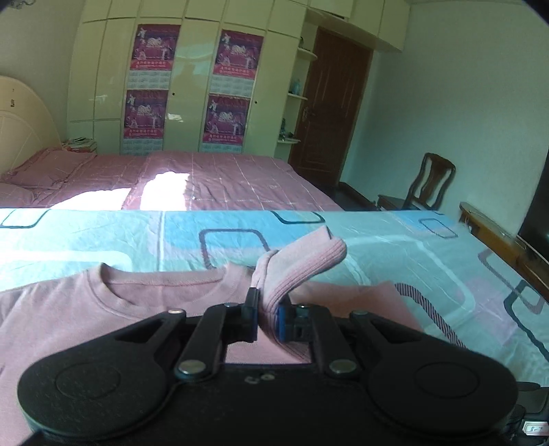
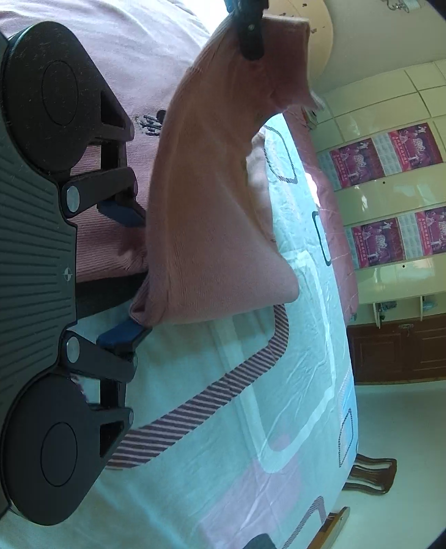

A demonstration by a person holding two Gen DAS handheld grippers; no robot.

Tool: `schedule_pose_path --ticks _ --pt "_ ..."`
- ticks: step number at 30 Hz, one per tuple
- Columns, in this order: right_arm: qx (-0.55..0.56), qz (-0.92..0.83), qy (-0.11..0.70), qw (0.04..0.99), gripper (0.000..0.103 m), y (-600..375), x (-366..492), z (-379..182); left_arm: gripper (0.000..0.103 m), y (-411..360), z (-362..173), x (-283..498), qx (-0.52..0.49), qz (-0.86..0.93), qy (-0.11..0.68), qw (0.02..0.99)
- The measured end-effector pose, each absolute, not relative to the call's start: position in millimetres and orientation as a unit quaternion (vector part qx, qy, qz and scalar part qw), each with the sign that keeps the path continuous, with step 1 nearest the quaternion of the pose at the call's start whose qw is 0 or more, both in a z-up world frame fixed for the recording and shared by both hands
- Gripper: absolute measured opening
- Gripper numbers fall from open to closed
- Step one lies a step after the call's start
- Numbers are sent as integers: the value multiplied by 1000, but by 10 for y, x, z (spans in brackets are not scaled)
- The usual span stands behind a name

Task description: Fold small clothes

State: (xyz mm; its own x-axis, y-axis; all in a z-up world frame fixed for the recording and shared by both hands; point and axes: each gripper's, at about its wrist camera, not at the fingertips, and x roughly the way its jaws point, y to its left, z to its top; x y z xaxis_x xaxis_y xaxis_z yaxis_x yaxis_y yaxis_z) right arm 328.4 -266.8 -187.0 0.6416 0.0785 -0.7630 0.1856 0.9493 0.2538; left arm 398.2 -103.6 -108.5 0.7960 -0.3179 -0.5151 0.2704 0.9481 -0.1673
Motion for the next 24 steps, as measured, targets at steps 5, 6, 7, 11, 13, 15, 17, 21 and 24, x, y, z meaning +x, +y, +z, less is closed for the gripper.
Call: schedule_pose_path --ticks 5,6,7,11,13,15,17,21,24 --pt "151 -34 419 895 11 -2722 3280 -1887 10 -523 -1306 3906 -62 -82 311 945" --pt "153 -41 415 896 11 -2748 3256 -1877 10 -437 -1389 3893 -72 -68 324 941" --pt "156 -41 415 895 11 -2763 3243 -1876 10 -335 -1485 3878 -81 -56 342 935" --pt "129 -33 427 894 11 -2700 3217 -1875 10 -271 -1713 3798 -80 -47 370 924" --pt "129 -28 436 890 11 -2726 3200 -1858 16 -202 -1724 3811 -96 -42 382 918" --pt "142 -11 442 885 11 -2774 3162 -1807 32 -141 -1694 3853 -110 -33 383 916" --pt "154 0 434 888 11 -2826 3098 -1722 55 -73 -1675 3866 -120 -26 377 918" --pt "181 5 417 891 35 -2903 3100 -1592 59 24 -1701 3893 -129 -18 368 920" --pt "189 1 409 893 57 -2954 3308 -1596 48 119 -1753 3957 -142 -11 374 916"
